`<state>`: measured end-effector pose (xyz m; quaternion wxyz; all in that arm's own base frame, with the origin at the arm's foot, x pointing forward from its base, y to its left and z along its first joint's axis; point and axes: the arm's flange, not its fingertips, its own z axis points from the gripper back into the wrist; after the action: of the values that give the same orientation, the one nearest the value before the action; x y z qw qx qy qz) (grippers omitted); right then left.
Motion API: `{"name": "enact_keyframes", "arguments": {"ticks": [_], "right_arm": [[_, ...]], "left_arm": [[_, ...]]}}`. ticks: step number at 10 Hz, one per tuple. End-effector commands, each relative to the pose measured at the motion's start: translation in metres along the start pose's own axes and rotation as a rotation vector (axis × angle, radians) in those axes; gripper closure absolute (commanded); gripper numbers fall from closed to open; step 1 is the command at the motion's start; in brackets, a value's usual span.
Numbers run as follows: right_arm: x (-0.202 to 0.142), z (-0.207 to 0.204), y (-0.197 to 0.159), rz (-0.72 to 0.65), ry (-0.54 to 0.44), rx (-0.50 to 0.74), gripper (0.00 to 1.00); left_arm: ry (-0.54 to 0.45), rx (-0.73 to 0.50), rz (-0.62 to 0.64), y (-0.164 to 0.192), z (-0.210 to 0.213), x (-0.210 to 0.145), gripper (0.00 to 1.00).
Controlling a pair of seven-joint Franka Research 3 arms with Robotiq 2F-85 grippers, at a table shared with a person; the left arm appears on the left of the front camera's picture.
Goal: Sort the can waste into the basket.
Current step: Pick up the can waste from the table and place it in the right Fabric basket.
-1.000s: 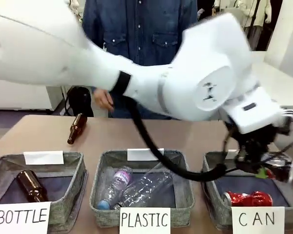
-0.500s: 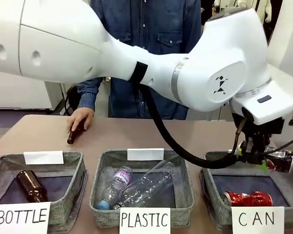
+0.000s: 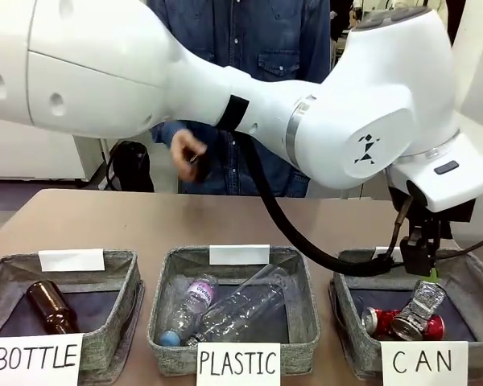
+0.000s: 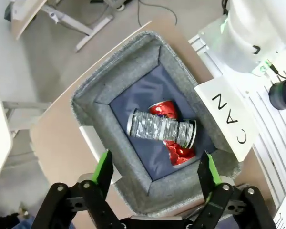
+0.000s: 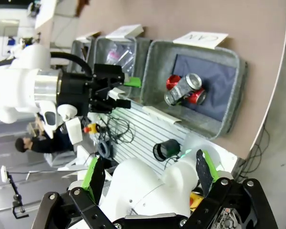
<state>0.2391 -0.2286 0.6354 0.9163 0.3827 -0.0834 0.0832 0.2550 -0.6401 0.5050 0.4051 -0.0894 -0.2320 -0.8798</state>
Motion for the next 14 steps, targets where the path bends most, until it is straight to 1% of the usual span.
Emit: {"name": "enact_keyframes", "arguments": {"ticks": [1,2,3,4,5,6,7,8,9,10,12,14], "right_arm": [[0.002,0.002,0.003,-0.016,-0.010,0.008,0.00],[0.002,0.002,0.003,-0.016,-0.010,0.008,0.00],[0.002,0.002,0.003,-0.016,-0.010,0.008,0.00],[0.002,0.002,0.003,-0.016,-0.010,0.008,0.00],[0.002,0.002,0.003,-0.016,-0.010,0.008,0.00],[0.002,0.002,0.003,-0.016,-0.010,0.008,0.00],[0.002,0.002,0.003,-0.016,-0.010,0.008,0.00],[0.002,0.002,0.003,-0.016,-0.010,0.008,0.00],[0.002,0.002,0.003,-0.016,-0.010,0.008,0.00],[0.002,0.002,0.003,-0.016,-0.010,0.008,0.00],[0.002,0.002,0.003,-0.016,-0.010,0.008,0.00],[0.002,0.002,0.003,-0.016,-0.010,0.008,0.00]], "left_arm": [[0.007,0.029,0.024,-0.008,0.002,0.001,0.00],[0.005,0.028,0.029,-0.009,0.007,-0.003,0.00],[0.011,-0.022,0.019,-0.016,0.026,-0.010,0.00],[0.041,-0.114,0.002,-0.031,0.063,-0.023,0.00],[0.083,-0.100,0.002,-0.054,0.111,-0.044,0.00],[0.131,-0.088,0.014,-0.090,0.157,-0.069,0.00],[0.215,-0.103,0.047,-0.126,0.187,-0.094,0.00],[0.284,-0.129,0.138,-0.156,0.217,-0.130,0.00],[0.308,-0.126,0.286,-0.177,0.249,-0.171,0.00],[0.315,-0.110,0.467,-0.196,0.281,-0.216,0.00],[0.286,-0.124,0.729,-0.222,0.328,-0.290,0.00],[0.186,-0.190,0.892,-0.254,0.373,-0.355,0.00]]}}
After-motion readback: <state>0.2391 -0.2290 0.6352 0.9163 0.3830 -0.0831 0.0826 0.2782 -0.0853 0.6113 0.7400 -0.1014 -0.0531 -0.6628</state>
